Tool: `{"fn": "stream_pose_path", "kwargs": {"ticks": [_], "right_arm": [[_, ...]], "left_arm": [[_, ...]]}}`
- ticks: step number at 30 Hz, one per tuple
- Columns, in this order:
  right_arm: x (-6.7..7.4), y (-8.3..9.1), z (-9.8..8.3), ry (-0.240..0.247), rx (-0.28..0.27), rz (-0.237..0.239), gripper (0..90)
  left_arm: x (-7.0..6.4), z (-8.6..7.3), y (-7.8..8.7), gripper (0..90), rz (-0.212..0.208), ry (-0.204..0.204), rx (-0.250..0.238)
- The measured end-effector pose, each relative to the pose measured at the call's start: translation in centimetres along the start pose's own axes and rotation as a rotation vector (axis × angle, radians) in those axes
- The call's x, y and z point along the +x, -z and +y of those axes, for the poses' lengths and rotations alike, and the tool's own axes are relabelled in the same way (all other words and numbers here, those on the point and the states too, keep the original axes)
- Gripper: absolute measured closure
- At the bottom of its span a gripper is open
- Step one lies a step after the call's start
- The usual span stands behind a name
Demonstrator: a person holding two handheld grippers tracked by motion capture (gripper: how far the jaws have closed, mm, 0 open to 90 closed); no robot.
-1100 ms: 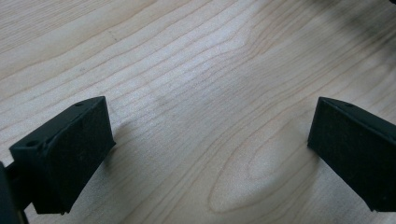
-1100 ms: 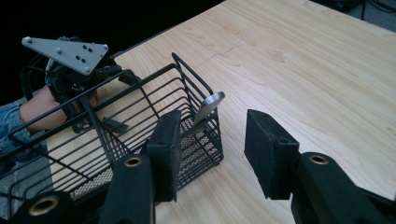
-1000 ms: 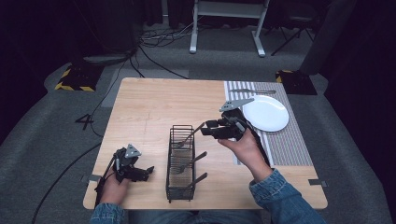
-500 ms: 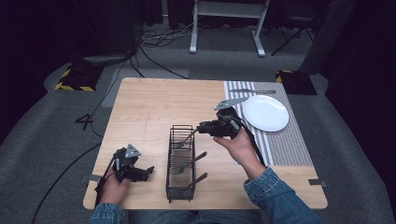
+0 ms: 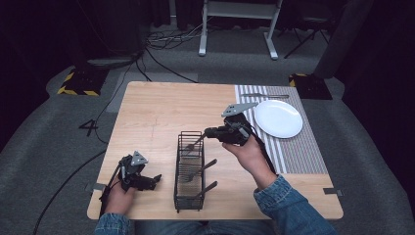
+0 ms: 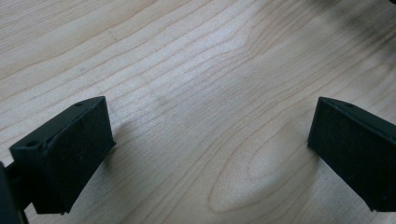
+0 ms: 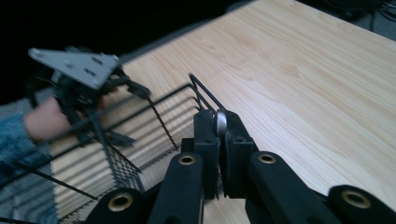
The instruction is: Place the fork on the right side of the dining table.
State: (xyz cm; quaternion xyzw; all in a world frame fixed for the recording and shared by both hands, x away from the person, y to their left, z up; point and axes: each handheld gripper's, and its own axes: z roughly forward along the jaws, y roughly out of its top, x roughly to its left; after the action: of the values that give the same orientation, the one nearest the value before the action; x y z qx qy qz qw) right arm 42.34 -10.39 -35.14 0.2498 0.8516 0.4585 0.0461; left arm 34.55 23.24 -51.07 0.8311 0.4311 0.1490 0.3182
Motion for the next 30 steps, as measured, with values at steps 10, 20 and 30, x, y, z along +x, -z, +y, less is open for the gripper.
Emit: {"fn": "stream_pose_path", "kwargs": {"ticks": [10, 20, 30], "right_arm": [[0.4, 1.8, 0.8, 0.001, -0.044, 0.007, 86.7], [0.5, 4.9, 1.5, -0.007, -0.109, 0.029, 86.7], [0.2, 8.2, 2.0, -0.009, -0.162, 0.020, 86.7]], "left_arm": [[0.0, 0.0, 0.0, 0.1, 0.000, 0.000, 0.000], [0.0, 0.0, 0.0, 0.1, 0.000, 0.000, 0.000], [0.0, 0.0, 0.0, 0.1, 0.001, 0.000, 0.000]]}}
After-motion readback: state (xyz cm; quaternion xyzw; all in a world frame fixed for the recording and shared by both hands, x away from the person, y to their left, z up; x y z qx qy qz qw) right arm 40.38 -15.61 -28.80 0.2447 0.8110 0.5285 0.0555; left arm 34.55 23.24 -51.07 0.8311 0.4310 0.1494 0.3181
